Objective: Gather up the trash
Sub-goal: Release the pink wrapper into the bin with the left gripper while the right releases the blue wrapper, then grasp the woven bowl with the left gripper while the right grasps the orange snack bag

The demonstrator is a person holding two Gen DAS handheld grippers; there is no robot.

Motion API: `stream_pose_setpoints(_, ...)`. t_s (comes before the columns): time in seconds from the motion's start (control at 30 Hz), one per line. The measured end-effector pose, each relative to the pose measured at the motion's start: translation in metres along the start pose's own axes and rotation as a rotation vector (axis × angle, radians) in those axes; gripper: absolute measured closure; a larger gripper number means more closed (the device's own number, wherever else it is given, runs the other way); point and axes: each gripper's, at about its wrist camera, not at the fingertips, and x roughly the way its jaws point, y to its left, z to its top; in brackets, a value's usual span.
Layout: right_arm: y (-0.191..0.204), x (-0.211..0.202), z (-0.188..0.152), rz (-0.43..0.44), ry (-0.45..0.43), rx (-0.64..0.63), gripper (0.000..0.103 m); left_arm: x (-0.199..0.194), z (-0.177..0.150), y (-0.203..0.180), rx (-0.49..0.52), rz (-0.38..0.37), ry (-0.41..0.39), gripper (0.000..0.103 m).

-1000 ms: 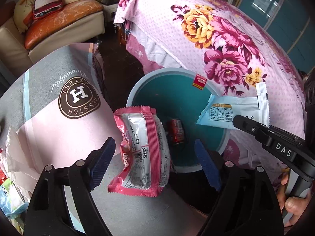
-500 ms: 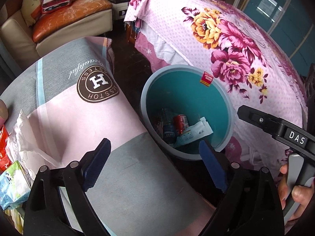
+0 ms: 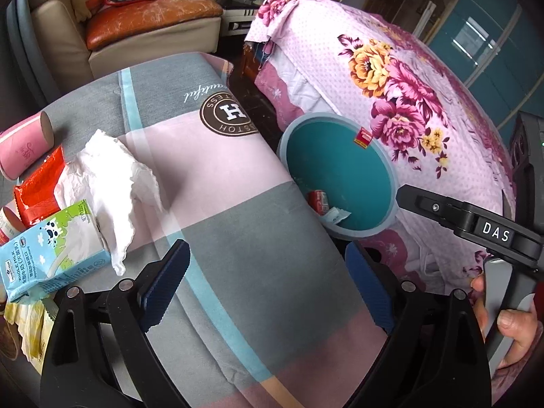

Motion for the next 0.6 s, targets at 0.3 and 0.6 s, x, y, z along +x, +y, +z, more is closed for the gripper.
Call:
stream_pose_setpoints(0.3,0.071,-0.002,-0.028,0.027,0.054,-0.143,0.022,-0.052,-0.039,0.058,-0.090,0.050,-0.067,0.008)
stream_pose_setpoints(0.6,0.146,0.012,-0.064,0.062,0.137,-0.284,0.021,-0.092,-0.081,0.133,-0.210,0.108,-0.117,0.008)
